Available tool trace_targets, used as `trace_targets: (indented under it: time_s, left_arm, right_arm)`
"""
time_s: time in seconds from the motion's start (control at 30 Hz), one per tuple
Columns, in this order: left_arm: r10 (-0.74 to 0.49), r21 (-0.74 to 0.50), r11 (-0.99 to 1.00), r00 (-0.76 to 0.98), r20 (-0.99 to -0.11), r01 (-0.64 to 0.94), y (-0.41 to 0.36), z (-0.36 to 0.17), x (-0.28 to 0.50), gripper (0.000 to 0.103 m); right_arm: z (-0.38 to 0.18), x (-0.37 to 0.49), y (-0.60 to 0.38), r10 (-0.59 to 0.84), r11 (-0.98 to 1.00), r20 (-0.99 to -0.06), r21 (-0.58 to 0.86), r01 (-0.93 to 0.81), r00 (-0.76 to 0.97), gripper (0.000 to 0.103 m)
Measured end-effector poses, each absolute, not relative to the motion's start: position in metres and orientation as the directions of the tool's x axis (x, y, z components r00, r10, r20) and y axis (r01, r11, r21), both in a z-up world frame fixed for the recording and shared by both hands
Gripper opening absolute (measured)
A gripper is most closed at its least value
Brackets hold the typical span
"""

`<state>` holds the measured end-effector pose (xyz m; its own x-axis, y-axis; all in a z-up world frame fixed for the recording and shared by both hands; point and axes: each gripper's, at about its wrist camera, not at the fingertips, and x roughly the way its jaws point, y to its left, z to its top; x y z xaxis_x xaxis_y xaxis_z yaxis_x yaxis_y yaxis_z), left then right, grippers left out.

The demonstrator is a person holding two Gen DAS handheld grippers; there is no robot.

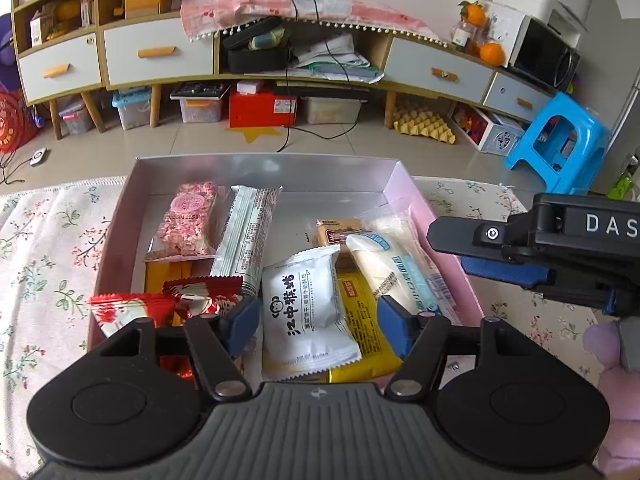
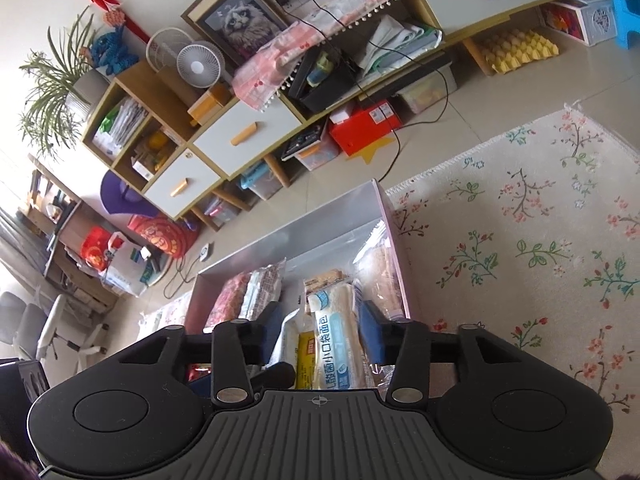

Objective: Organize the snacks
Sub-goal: 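Carry both bags into the pink box and open both grippers, then grasp the silver candy pack with the left gripper while the right grasps the green pack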

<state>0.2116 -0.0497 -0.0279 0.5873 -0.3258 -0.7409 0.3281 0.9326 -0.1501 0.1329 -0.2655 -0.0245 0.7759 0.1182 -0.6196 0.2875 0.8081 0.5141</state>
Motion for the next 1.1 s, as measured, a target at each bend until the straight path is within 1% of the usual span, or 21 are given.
trace_targets:
  time_s: [0.07,0.2,0.23,0.27,0.3,0.37,0.43,0.57,0.7,0.83,0.9,1.03,1.1]
  left_arm:
    - [-0.327,-0.149,0.932,0.593,-0.736,0.329,-0.048,-0.024,0.207,0.070]
    - [-0.325,-0.146,0.933,0.593,-0.737,0.329,-0.044,-0.017,0.198,0.077]
    - [-0.323,-0.145,0.933,0.594,-0.736,0.328,-0.042,-0.016,0.195,0.082]
    - [-0.322,-0.142,0.934,0.597,-0.735,0.328,-0.041,-0.014,0.192,0.086]
    - [-0.320,-0.139,0.934,0.600,-0.733,0.329,-0.039,-0.013,0.188,0.088]
    - [-0.315,-0.133,0.936,0.605,-0.732,0.326,-0.035,-0.010,0.181,0.095]
    - [-0.308,-0.128,0.939,0.611,-0.730,0.320,-0.029,-0.009,0.175,0.097]
    - [-0.285,-0.125,0.949,0.615,-0.735,0.290,-0.017,-0.007,0.162,0.102]
    - [-0.264,-0.117,0.956,0.617,-0.741,0.269,-0.005,-0.004,0.149,0.102]
    - [-0.231,-0.088,0.963,0.617,-0.752,0.253,0.005,-0.004,0.135,0.103]
    - [-0.221,-0.077,0.964,0.614,-0.758,0.253,0.010,-0.006,0.127,0.102]
    - [-0.233,-0.108,0.966,0.616,-0.753,0.233,0.025,-0.016,0.115,0.103]
    - [-0.217,-0.100,0.971,0.613,-0.760,0.219,0.028,-0.021,0.114,0.103]
  right_arm:
    - [-0.019,0.129,-0.263,0.117,0.818,-0.621,0.503,0.279,0.775,0.049]
    - [-0.007,0.120,-0.258,0.107,0.833,-0.621,0.483,0.271,0.777,0.064]
    - [-0.003,0.117,-0.256,0.104,0.836,-0.623,0.477,0.271,0.776,0.067]
    - [0.000,0.114,-0.255,0.102,0.838,-0.625,0.473,0.271,0.774,0.069]
    - [0.003,0.112,-0.253,0.099,0.840,-0.627,0.469,0.273,0.773,0.071]
    - [0.008,0.106,-0.248,0.096,0.847,-0.634,0.456,0.272,0.767,0.077]
    - [0.014,0.100,-0.242,0.087,0.858,-0.644,0.436,0.271,0.760,0.082]
    - [0.023,0.091,-0.230,0.065,0.876,-0.674,0.393,0.282,0.736,0.085]
    - [0.028,0.078,-0.219,0.044,0.889,-0.700,0.353,0.292,0.713,0.089]
    - [0.027,0.064,-0.208,0.026,0.898,-0.725,0.319,0.302,0.688,0.089]
    - [0.024,0.057,-0.201,0.021,0.903,-0.741,0.303,0.306,0.672,0.089]
    - [0.009,0.046,-0.192,0.021,0.902,-0.781,0.285,0.325,0.625,0.089]
    - [-0.001,0.039,-0.189,0.033,0.895,-0.802,0.289,0.339,0.597,0.089]
